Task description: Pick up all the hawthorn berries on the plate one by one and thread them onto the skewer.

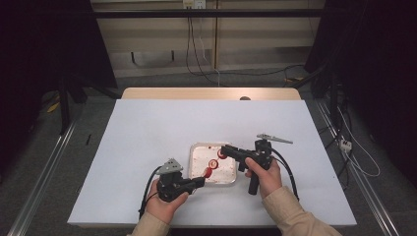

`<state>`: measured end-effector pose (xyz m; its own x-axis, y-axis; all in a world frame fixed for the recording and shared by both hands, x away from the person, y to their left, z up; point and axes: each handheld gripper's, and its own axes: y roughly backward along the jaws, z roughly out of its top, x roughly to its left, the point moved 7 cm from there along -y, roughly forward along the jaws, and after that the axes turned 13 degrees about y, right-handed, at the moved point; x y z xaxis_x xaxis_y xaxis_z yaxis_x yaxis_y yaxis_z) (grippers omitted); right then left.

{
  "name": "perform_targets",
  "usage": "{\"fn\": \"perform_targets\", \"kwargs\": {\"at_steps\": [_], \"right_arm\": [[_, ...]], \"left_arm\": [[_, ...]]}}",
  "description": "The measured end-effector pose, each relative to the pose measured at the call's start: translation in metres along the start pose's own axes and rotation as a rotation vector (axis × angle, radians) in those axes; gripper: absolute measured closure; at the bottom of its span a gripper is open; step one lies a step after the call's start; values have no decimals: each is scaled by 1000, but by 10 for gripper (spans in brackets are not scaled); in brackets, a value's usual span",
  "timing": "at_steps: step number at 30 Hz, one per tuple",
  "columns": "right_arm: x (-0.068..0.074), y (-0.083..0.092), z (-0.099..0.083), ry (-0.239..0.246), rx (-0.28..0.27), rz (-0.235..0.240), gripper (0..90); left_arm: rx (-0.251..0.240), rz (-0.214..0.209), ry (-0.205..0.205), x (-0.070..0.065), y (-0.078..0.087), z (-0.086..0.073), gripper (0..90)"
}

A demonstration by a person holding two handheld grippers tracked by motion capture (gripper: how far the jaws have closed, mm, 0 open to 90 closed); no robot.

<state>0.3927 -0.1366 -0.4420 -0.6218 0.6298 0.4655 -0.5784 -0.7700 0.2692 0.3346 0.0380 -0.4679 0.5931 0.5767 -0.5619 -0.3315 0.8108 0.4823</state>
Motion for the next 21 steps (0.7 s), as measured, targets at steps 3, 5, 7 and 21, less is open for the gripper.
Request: {"fn": "perform_targets", "kwargs": {"at_steps": [3,5,7,21], "right_arm": [[3,-3,-5,-39,29,33,654],[5,-4,-8,-26,25,23,703],[6,-5,-8,-24,25,24,706],[9,-8,-7,-71,12,52,651]], "left_arm": [[-7,2,6,0,0,2,890],[-2,8,6,1,-1,0,890],[-4,8,8,2,0,0,890],[4,6,-8,0,-1,0,890]]}}
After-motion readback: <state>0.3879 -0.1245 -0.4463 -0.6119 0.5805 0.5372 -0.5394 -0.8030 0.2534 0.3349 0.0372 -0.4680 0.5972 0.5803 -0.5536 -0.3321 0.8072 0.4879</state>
